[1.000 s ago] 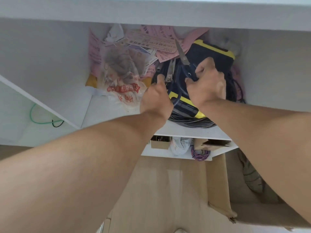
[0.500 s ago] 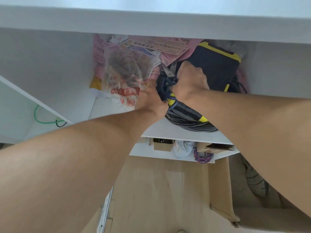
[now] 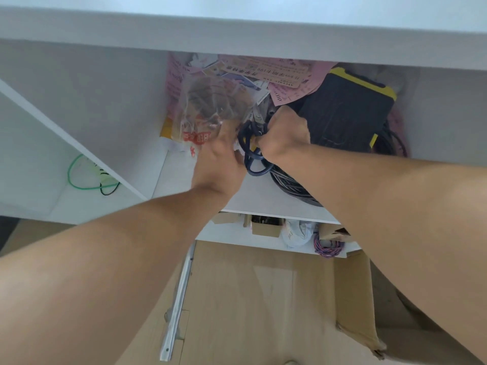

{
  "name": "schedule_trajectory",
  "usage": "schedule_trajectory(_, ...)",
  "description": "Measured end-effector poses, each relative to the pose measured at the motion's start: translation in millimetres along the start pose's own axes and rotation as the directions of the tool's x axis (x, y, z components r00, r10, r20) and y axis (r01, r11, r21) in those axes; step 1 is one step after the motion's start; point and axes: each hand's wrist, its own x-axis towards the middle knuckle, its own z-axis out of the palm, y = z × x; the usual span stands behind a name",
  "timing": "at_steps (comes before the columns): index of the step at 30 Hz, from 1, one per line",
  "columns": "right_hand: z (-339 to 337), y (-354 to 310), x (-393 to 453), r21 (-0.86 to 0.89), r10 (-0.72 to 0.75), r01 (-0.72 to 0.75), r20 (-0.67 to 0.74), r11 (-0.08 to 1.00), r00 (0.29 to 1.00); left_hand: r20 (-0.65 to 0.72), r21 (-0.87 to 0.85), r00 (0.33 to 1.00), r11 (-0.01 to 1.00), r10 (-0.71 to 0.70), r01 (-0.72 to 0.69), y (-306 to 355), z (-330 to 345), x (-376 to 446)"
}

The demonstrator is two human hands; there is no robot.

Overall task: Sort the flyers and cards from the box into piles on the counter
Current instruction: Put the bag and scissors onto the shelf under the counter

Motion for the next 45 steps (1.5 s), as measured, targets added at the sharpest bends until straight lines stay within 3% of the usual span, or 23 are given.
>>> schedule_trajectory(3, 6.9, 1.8, -5.4, -0.009, 0.0, 0.0, 0.025, 1.0, 1.0, -0.076, 0.291, 0.988, 0.951, 0.134, -0.107, -15.0, -5.7, 2.0)
schedule_trajectory(5, 10.8, 3.3, -9.9, -0.013, 0.01, -0.009, 0.071, 1.0, 0.997, 0.115, 0.413, 0.991, 0.903, 0.072, -0.114, -21.5, -13.0, 6.6)
schedule_trajectory(7, 13.1, 5.8, -16.4, 0.0, -0.006, 0.005, 0.078, 1.0, 0.997, 0.346, 0.511, 0.938, 0.842, -0.018, -0.172, -30.4, -15.8, 9.3)
schedule_trajectory(9, 15.3, 10.3, -25.1, -0.017, -0.069, 0.07, 0.039, 0.997, 0.997, 0.455, 0.569, 0.888, 0.79, -0.07, -0.229, -37.3, -16.5, 8.6)
schedule_trajectory(12, 26.5, 21.1, -39.8, -0.297, -0.305, 0.29, -0.002, 0.91, 0.952, 0.48, 0.674, 0.864, 0.694, -0.154, -0.251, -44.6, -15.1, 9.1)
schedule_trajectory(14, 36.5, 29.2, -47.0, -0.407, -0.402, 0.383, 0.042, 0.829, 0.915, 0.462, 0.728, 0.856, 0.651, -0.232, -0.217, -47.1, -16.0, 13.1)
schedule_trajectory(20, 50.6, 46.5, -47.5, -0.537, -0.419, 0.461, 0.207, 0.706, 0.884, 0.499, 0.704, 0.83, 0.675, -0.248, -0.221, -52.4, -20.0, 16.9)
schedule_trajectory(25, 55.4, 36.6, -47.9, -0.43, -0.299, 0.363, 0.212, 0.826, 0.93, 0.506, 0.682, 0.838, 0.69, -0.207, -0.241, -49.0, -21.1, -1.8)
schedule_trajectory(31, 19.7, 34.0, -72.3, -0.424, -0.287, 0.378, 0.263, 0.823, 0.921, 0.558, 0.561, 0.818, 0.79, -0.142, -0.246, -32.4, -56.3, -32.9)
schedule_trajectory(38, -48.6, 6.0, -174.5, -0.305, -0.123, 0.213, 0.288, 0.928, 0.95, 0.612, 0.426, 0.753, 0.903, -0.242, -0.056, 40.4, -150.2, -107.2)
schedule_trajectory(43, -102.0, -23.5, -263.0, -0.245, -0.118, 0.187, 0.271, 0.951, 0.955, 0.525, 0.314, 0.823, 0.948, -0.219, 0.052, 94.0, -219.5, -146.4)
schedule_trajectory(45, -122.2, -36.7, -286.6, -0.223, -0.129, 0.186, 0.246, 0.957, 0.961, 0.515, 0.307, 0.836, 0.951, -0.192, 0.029, 110.6, -240.3, -151.8)
